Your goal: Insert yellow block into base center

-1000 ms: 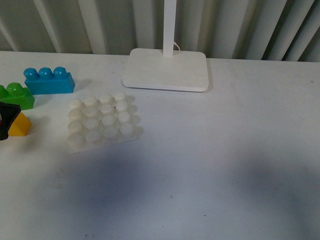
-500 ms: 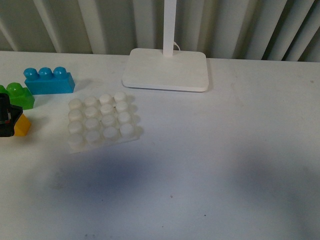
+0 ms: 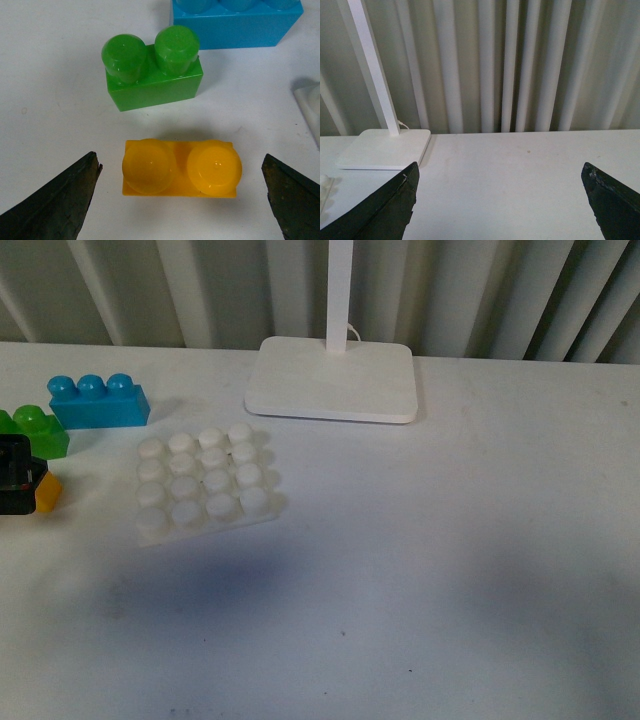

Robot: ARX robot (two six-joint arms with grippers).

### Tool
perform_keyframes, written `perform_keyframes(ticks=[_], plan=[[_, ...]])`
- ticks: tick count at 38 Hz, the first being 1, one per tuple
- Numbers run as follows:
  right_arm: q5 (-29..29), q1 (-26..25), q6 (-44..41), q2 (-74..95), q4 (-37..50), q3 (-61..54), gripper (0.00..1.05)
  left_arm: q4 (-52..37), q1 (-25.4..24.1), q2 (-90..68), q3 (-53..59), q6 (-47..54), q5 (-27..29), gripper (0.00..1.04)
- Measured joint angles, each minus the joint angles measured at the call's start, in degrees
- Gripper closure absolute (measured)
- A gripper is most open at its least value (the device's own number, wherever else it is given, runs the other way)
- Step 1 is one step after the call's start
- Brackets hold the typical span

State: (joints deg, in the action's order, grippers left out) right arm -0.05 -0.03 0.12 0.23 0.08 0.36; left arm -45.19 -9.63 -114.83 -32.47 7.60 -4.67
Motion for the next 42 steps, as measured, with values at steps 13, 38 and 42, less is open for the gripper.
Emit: perform_keyframes(ticks=[13, 38, 42], plan=[[0.0, 0.0, 0.0, 0.0, 0.0, 0.0, 0.09, 0.6, 0.0, -3.0, -1.9, 0.2, 0.7, 0.06], [0.0, 0.0, 0.0, 0.0, 0.0, 0.0, 0.09, 0.8, 2.3, -0.5, -1.0, -2.5, 4.0, 0.4], [0.0, 0.0, 0.0, 0.0, 0.0, 0.0, 0.09, 2.9, 5.0, 4.2, 0.0, -6.5, 7.7, 0.4]])
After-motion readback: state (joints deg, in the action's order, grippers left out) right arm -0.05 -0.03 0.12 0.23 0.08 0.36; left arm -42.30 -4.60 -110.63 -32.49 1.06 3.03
